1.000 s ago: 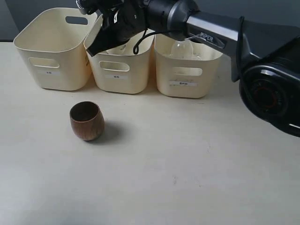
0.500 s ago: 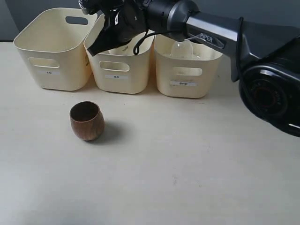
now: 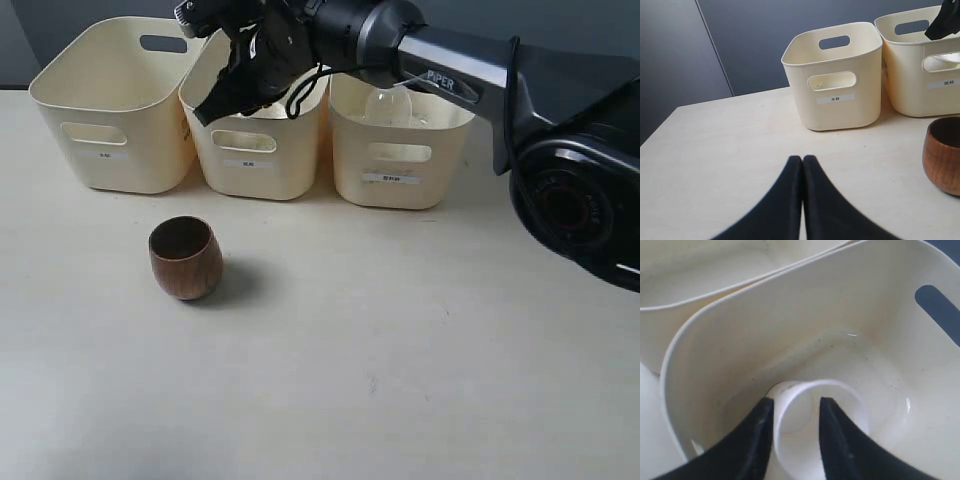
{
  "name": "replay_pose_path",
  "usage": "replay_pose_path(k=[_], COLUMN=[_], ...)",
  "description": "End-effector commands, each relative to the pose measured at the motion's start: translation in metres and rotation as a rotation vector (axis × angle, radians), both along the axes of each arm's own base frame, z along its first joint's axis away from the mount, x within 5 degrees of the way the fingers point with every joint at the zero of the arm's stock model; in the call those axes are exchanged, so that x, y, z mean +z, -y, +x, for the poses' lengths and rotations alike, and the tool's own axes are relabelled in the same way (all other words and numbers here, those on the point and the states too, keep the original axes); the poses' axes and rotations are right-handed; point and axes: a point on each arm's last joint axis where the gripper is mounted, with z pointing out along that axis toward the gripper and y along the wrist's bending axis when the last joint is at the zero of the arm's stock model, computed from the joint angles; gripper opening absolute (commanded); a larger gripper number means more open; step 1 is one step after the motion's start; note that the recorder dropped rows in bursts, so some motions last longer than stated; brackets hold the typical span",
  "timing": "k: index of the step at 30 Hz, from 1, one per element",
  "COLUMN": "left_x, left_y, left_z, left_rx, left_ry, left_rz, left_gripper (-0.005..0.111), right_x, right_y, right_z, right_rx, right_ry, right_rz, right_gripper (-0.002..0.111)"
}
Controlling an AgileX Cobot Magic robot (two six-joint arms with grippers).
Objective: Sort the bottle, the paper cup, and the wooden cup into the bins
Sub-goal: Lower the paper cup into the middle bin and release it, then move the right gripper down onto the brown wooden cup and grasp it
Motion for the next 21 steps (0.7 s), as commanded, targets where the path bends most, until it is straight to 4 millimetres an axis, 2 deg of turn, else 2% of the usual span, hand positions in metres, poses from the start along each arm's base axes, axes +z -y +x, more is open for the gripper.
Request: replay_pose_path(k=[1,6,9,11,12,14,17,21], left_x=[0.002,0.002,0.002,0.002,0.002,0.002,0.002,0.002], left_y=[0.0,0.0,0.0,0.0,0.0,0.0,0.0,0.0], left_z=[0.0,0.0,0.0,0.0,0.0,0.0,0.0,0.0], left_rx=[-0.001,-0.001,-0.001,-0.001,-0.001,-0.001,-0.001,-0.001], left_ry=[0.006,0.006,0.006,0.006,0.006,0.006,0.006,0.006], left_rz=[-0.004,-0.004,-0.004,-0.004,-0.004,-0.004,-0.004,-0.004], left_gripper=[0.0,0.0,0.0,0.0,0.0,0.0,0.0,0.0], right_x=[0.003,0.012,0.047,0.075,0.086,0.093,0.088,0.083], right_y=[0.002,-0.003,-0.011,-0.021,-0.027,-0.032,-0.037,-0.047], right_z=[0.002,-0.001,-0.017,-0.04,-0.059,-0.088,-0.141,-0.15], right_rx=[-0.008,0.006,0.073,0.156,0.246,0.432,0.794,0.821], right_ry=[0.004,0.043,0.121,0.148,0.131,0.053,-0.204,-0.214], right_rz=[0.006,0.037,0.042,0.019,-0.035,-0.133,-0.261,-0.264], right_gripper=[0.039,0.039,0.039,0.039,0.039,0.039,0.039,0.039])
